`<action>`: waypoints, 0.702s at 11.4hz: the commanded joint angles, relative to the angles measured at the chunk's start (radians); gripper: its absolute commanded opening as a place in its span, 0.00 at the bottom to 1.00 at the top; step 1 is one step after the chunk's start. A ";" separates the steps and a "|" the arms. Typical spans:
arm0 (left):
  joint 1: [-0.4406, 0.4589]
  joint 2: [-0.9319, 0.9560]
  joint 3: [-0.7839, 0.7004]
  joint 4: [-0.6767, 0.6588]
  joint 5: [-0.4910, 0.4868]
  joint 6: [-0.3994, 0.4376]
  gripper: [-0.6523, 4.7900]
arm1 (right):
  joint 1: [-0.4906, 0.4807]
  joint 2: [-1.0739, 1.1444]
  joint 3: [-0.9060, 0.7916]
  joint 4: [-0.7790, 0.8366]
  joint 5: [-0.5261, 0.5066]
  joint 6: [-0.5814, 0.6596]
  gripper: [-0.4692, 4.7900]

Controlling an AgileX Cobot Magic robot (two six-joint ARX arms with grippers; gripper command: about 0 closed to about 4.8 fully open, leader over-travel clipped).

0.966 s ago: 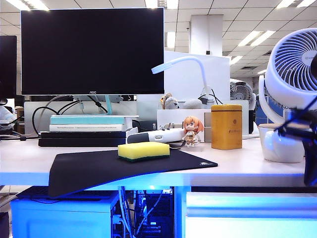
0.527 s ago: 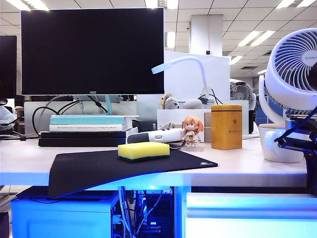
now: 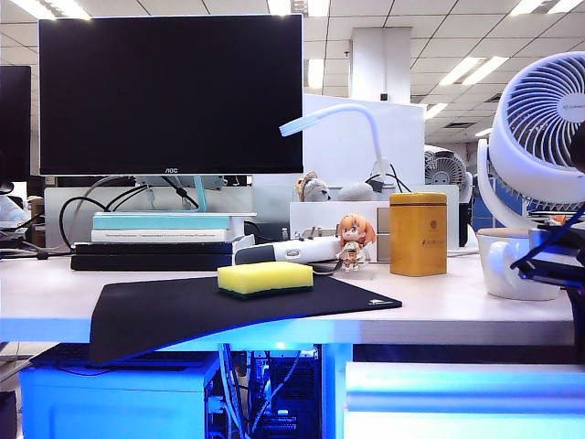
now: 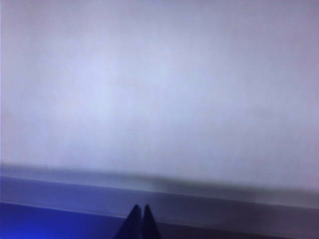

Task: Open the drawer, place the cleaning sponge inside, then close the drawer.

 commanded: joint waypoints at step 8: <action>0.000 -0.001 0.005 0.013 0.003 0.004 0.11 | 0.003 -0.003 -0.002 -0.329 -0.010 -0.004 0.07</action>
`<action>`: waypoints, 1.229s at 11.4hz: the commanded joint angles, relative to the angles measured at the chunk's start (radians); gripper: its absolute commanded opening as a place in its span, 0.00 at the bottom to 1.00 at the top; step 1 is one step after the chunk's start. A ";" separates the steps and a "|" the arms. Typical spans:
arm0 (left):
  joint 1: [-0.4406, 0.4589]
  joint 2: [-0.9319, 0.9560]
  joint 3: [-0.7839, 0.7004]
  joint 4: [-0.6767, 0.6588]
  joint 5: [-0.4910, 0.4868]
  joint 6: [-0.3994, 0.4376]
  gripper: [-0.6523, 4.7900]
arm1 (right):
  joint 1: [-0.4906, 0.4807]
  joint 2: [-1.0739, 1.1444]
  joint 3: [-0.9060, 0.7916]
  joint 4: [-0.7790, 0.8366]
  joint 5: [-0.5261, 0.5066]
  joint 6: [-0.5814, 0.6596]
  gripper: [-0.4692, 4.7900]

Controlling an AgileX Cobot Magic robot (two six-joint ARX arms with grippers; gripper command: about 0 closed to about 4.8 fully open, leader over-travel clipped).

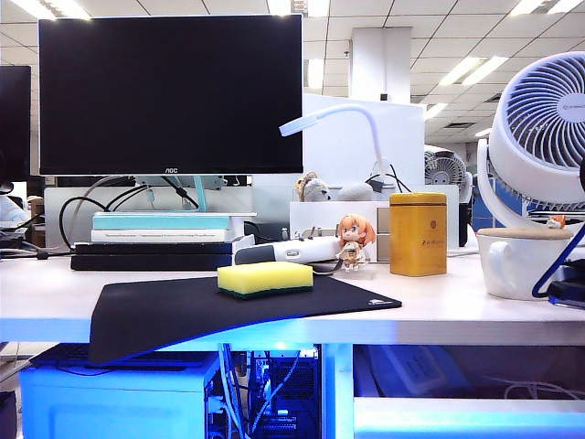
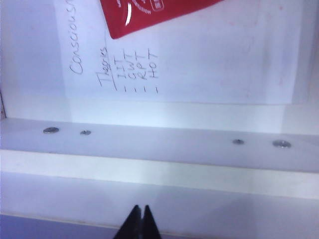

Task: Open the drawer, place the cleaning sponge inside, then close the drawer.

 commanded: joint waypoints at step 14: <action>0.000 -0.001 0.005 0.013 0.003 0.004 0.11 | 0.002 -0.003 -0.001 -0.339 -0.027 -0.003 0.07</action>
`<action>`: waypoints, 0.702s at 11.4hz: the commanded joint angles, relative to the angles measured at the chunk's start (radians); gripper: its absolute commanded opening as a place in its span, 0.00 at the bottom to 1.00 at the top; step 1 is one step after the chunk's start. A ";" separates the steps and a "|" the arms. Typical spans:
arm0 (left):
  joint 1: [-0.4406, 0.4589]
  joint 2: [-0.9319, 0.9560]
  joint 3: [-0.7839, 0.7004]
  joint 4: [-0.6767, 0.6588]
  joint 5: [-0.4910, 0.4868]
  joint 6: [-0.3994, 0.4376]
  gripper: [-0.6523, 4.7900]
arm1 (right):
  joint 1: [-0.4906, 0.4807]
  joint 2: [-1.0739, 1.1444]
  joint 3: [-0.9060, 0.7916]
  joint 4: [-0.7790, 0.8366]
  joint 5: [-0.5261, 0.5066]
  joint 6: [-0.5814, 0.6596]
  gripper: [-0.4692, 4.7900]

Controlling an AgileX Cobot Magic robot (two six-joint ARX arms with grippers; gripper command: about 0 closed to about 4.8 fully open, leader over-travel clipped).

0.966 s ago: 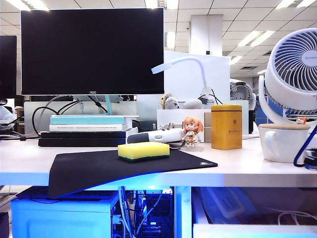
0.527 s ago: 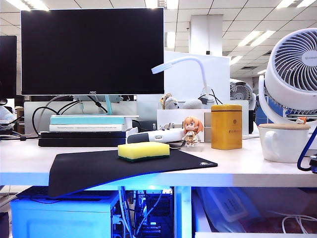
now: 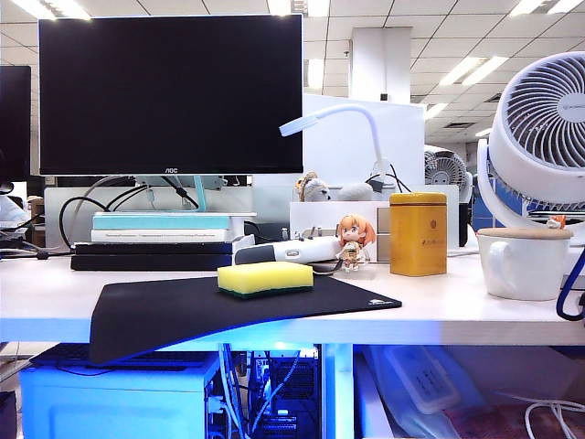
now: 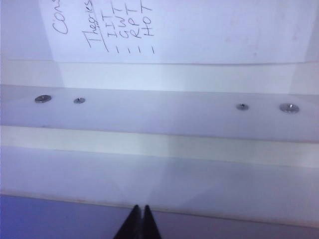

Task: Open the drawer, place the cleaning sponge inside, then close the drawer.

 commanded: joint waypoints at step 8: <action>0.000 -0.002 0.005 0.013 0.003 0.005 0.11 | 0.002 -0.070 0.023 -0.036 -0.004 -0.025 0.07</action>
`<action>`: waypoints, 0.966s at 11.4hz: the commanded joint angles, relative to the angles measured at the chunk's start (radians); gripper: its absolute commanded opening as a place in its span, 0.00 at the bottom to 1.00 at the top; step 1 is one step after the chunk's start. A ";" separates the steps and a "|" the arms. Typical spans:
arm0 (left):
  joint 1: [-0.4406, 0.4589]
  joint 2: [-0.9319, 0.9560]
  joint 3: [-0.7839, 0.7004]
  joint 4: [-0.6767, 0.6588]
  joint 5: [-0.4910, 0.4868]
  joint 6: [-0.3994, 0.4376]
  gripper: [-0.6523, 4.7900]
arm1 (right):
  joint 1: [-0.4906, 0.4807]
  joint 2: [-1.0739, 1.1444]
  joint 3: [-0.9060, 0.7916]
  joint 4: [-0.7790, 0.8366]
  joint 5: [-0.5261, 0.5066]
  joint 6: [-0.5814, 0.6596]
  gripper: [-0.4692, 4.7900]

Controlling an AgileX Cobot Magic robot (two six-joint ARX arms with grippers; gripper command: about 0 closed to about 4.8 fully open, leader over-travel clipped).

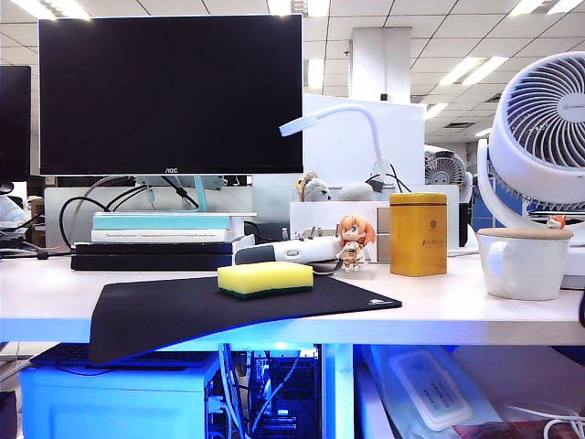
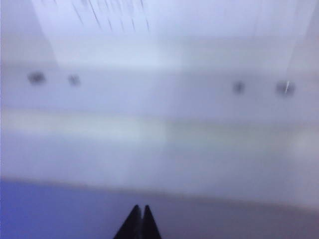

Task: Open the drawer, place the cleaning sponge inside, then close the drawer.

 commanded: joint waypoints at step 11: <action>0.000 0.076 0.005 0.186 -0.101 -0.009 0.11 | 0.002 -1.111 0.158 0.120 -0.090 0.000 0.07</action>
